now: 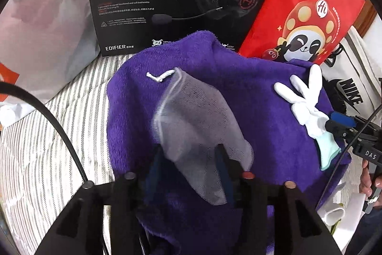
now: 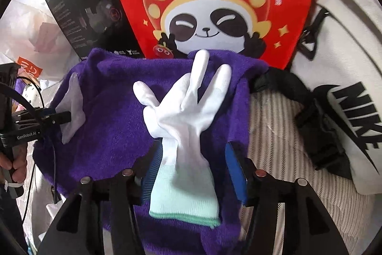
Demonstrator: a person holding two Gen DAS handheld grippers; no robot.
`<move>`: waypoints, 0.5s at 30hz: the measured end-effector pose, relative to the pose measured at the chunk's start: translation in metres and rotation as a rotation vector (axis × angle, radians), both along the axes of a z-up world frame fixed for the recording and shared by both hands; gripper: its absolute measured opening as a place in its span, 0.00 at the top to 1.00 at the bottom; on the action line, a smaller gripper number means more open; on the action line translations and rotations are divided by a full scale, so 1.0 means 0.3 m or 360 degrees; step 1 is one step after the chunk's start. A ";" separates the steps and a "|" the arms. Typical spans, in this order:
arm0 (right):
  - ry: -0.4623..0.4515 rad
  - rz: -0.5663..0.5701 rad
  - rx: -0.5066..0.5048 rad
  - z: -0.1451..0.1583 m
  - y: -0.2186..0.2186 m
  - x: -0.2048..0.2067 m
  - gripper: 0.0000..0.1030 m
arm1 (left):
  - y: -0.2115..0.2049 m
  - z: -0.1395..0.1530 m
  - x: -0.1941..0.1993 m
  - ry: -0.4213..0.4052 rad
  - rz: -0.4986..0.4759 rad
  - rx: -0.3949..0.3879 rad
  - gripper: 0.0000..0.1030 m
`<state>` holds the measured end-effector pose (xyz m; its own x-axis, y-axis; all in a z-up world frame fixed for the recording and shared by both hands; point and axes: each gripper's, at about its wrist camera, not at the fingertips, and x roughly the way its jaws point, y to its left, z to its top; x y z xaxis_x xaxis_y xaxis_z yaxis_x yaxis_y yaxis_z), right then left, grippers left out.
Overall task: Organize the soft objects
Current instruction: 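Place the glove on the purple towel with the right gripper while the left places the mesh bag, then grasp the white melamine sponge with the right gripper while the left approaches the wipes pack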
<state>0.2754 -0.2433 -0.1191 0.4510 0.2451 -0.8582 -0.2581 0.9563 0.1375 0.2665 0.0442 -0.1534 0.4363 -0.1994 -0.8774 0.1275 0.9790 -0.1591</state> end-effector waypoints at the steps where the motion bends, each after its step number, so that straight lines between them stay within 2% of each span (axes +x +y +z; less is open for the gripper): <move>1: -0.0006 -0.0004 0.0009 0.011 -0.006 -0.008 0.47 | -0.005 0.005 -0.004 0.0003 0.0002 -0.0002 0.47; 6: -0.0038 -0.0035 0.0023 0.072 -0.040 -0.072 0.47 | -0.012 0.057 -0.032 -0.0036 -0.0006 0.0013 0.32; 11: -0.0081 -0.0053 0.0035 0.127 -0.035 -0.142 0.42 | -0.008 0.116 -0.062 -0.0063 -0.0012 0.0072 0.31; 15: -0.0108 -0.0065 0.0035 0.157 -0.036 -0.195 0.32 | -0.002 0.141 -0.091 -0.0066 -0.0001 0.0143 0.31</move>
